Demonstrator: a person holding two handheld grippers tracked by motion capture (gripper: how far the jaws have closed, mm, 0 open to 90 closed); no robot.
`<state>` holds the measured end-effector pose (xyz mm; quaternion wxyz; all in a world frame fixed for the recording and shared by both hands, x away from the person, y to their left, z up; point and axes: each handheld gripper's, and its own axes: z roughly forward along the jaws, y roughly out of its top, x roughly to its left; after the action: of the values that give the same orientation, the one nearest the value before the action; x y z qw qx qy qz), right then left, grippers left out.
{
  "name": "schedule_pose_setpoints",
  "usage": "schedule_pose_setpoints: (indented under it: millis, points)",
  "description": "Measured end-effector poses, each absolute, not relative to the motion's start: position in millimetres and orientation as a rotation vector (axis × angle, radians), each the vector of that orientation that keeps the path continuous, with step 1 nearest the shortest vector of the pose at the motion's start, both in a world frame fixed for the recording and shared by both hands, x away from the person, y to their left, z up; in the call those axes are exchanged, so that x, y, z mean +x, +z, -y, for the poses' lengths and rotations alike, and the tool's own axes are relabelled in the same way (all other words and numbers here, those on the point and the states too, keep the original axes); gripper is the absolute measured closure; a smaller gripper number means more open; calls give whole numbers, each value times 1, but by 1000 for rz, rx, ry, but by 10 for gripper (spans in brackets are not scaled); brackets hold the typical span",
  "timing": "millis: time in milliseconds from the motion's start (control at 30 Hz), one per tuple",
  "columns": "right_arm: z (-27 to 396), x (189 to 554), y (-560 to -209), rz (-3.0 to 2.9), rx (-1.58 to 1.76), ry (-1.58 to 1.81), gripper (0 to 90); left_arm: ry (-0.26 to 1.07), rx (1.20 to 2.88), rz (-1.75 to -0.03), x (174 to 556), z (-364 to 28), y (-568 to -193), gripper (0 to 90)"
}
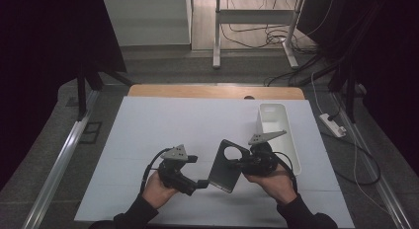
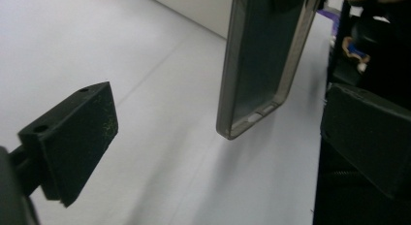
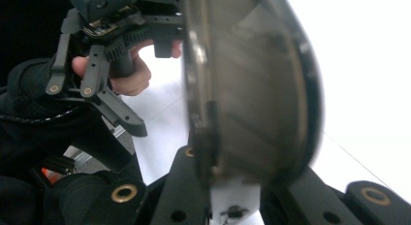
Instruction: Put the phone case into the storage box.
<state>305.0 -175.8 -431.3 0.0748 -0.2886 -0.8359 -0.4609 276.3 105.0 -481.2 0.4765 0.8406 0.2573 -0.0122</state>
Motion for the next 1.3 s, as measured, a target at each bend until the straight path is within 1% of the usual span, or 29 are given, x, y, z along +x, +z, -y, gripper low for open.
schedule_pose_setpoints:
  millis: [233,767,900,967,1000,1067,1100,1133,1200,1233,1267,1300]
  points:
    - [173,303,-430,2510,-797,-1398,851,-60,2074,-595,276,-99,-486,0]
    - [159,296,-431,2519,-642,-1388,852,-120,2067,-543,273,-87,-483,0]
    - [156,294,-430,2526,-602,-1389,852,-113,2090,-530,271,-83,-484,35]
    - [155,293,-430,2526,-588,-1387,852,-117,2090,-528,270,-83,-484,77]
    - [154,293,-430,2524,-580,-1386,852,-119,2090,-520,270,-84,-483,114]
    - [154,293,-430,2529,-569,-1384,852,-137,2087,-504,270,-85,-482,202]
    - [154,293,-430,2531,-559,-1385,852,-137,2087,-504,270,-85,-482,282]
    - [154,293,-430,2531,-559,-1385,852,-151,2084,-492,270,-86,-482,282]
    - [153,293,-430,2530,-552,-1385,852,-168,2087,-476,269,-87,-482,339]
    - [153,293,-430,2530,-552,-1385,852,-168,2087,-476,269,-87,-482,437]
    - [154,293,-430,2533,-547,-1385,852,-171,2089,-469,269,-87,-482,437]
    - [154,293,-430,2530,-543,-1386,852,-175,2093,-465,269,-87,-483,474]
